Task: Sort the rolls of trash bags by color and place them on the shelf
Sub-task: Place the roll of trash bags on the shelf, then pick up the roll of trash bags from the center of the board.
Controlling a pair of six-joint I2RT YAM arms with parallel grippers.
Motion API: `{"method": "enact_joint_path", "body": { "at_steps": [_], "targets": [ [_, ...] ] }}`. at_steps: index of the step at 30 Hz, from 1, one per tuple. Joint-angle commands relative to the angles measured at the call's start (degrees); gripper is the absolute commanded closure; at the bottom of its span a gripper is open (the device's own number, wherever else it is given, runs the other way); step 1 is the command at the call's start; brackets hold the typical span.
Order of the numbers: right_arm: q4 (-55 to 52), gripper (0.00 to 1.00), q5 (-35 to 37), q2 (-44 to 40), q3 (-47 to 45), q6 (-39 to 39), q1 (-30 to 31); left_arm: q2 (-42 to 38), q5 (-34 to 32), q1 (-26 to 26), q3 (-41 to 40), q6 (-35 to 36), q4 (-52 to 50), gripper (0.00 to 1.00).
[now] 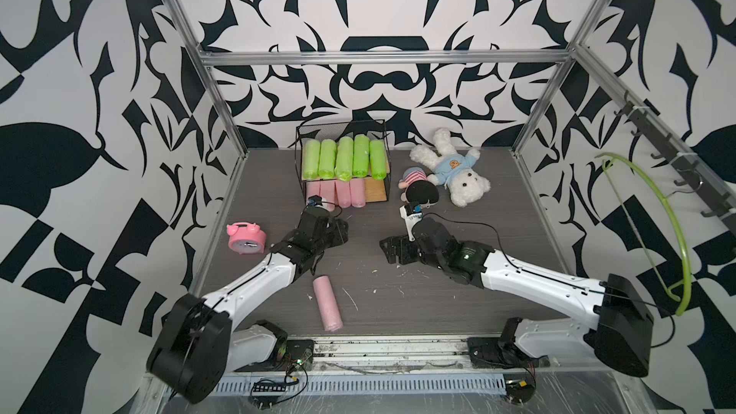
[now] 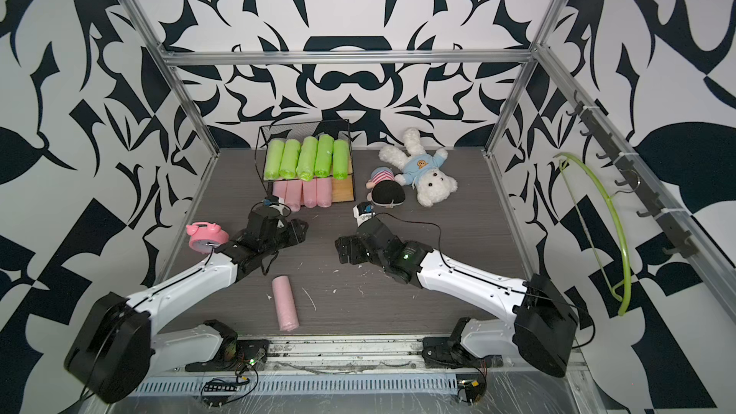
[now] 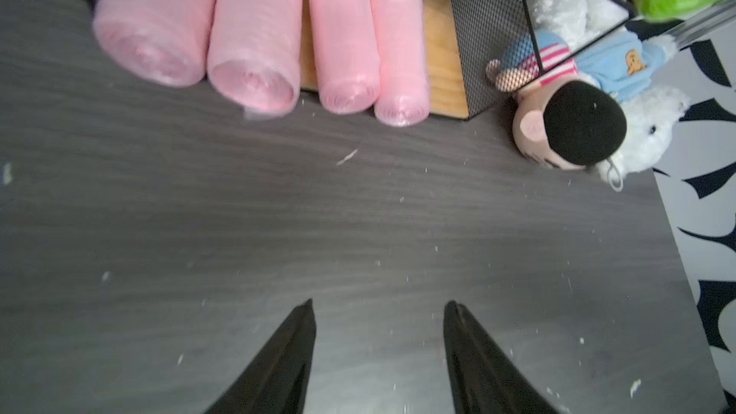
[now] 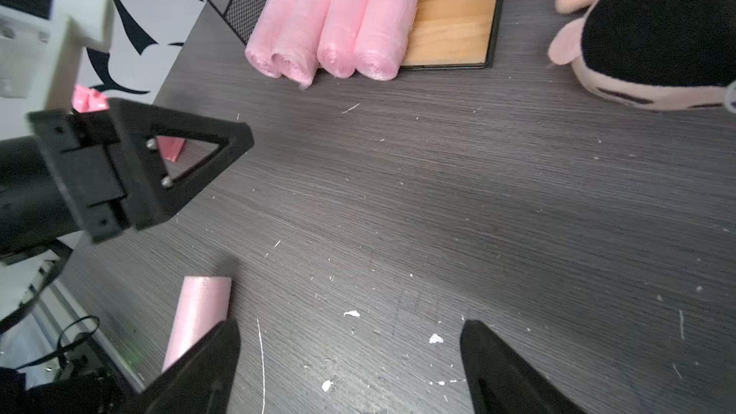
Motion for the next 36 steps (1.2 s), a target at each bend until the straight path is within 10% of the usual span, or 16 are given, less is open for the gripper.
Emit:
{"method": "enact_joint_path", "body": {
  "at_steps": [1, 13, 20, 32, 36],
  "targets": [
    [-0.8, 0.08, 4.4, 1.9, 1.0, -3.0, 0.9, -6.7, -5.4, -2.6, -3.3, -5.5, -16.3, 0.38],
    [2.0, 0.08, 3.6, 7.3, 1.6, -3.8, 0.9, -15.0, -15.3, -14.2, -5.7, -22.9, -40.4, 0.24],
    [2.6, 0.08, 3.8, 6.9, -0.2, -2.8, 0.9, -8.8, -8.2, -14.9, -8.4, -22.1, -30.1, 0.26],
    [-1.8, 0.08, 4.9, 2.8, -1.4, -4.7, 0.1, 0.4, -5.4, -14.9, -5.0, -18.0, -9.4, 0.61],
    [4.1, 0.08, -9.1, -0.3, -5.1, -4.3, -5.9, 5.3, -1.3, -14.9, 0.6, -13.8, -1.3, 0.61]
  ]
}}
